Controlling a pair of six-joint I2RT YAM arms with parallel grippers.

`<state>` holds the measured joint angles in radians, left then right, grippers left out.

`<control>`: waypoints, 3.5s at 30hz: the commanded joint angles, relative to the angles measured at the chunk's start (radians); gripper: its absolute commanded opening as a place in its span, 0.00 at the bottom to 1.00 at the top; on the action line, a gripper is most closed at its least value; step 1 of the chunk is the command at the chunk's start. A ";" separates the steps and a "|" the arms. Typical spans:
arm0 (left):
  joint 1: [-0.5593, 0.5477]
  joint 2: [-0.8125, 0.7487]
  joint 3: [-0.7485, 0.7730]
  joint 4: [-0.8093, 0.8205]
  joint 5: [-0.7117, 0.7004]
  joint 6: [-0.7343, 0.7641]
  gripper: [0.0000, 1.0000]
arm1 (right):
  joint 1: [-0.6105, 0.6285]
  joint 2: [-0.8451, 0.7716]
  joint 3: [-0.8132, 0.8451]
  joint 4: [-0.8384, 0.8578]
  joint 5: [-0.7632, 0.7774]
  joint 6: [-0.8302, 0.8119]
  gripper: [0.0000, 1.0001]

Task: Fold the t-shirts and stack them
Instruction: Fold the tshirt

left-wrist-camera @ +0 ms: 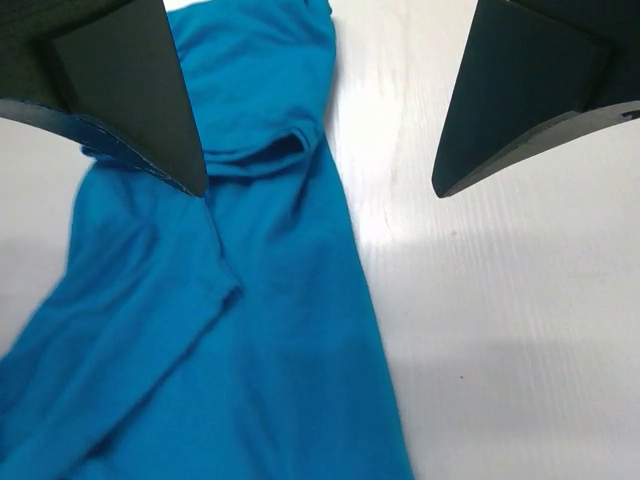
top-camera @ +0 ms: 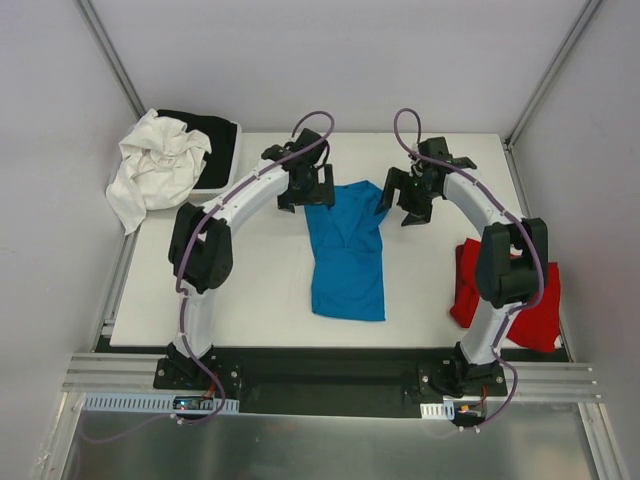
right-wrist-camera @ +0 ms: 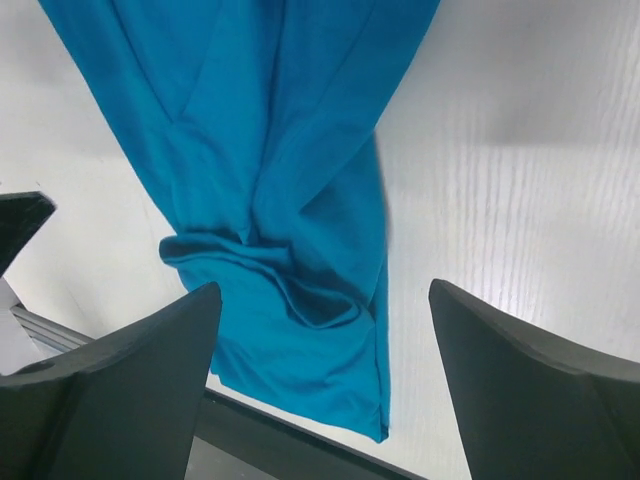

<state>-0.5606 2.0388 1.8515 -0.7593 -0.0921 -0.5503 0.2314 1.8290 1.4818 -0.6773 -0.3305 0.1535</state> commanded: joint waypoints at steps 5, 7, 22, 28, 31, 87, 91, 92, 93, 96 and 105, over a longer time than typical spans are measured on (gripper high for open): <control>0.217 0.110 0.081 0.026 0.207 -0.036 0.94 | -0.084 0.096 0.175 -0.025 -0.111 -0.025 0.91; 0.270 0.129 0.097 0.043 0.256 -0.042 0.94 | -0.099 0.118 0.216 -0.025 -0.125 -0.014 0.90; 0.295 0.224 0.180 0.117 0.390 -0.079 0.93 | -0.155 0.326 0.419 -0.008 -0.229 0.012 0.91; 0.265 0.248 0.172 0.117 0.377 -0.092 0.93 | -0.188 0.357 0.417 0.015 -0.274 0.031 0.90; 0.257 0.267 0.164 0.115 0.371 -0.105 0.93 | -0.196 0.366 0.413 0.042 -0.275 0.043 0.90; 0.169 0.356 0.150 0.137 0.376 -0.111 0.00 | -0.060 0.520 0.321 0.289 -0.340 0.201 0.01; 0.169 0.340 0.156 0.137 0.362 -0.100 0.01 | -0.058 0.486 0.316 0.286 -0.347 0.199 0.01; 0.168 0.336 0.158 0.135 0.362 -0.099 0.03 | -0.058 0.478 0.313 0.286 -0.352 0.196 0.01; 0.169 0.327 0.161 0.137 0.361 -0.091 0.05 | -0.057 0.472 0.310 0.288 -0.357 0.196 0.01; 0.168 0.310 0.166 0.137 0.362 -0.080 0.09 | -0.049 0.444 0.299 0.283 -0.372 0.182 0.01; 0.169 0.327 0.167 0.130 0.371 -0.071 0.68 | -0.044 0.480 0.305 0.271 -0.369 0.170 0.59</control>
<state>-0.3920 2.3894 2.0045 -0.5884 0.3099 -0.6453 0.1749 2.3425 1.7611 -0.3729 -0.6846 0.3550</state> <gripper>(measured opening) 0.541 0.438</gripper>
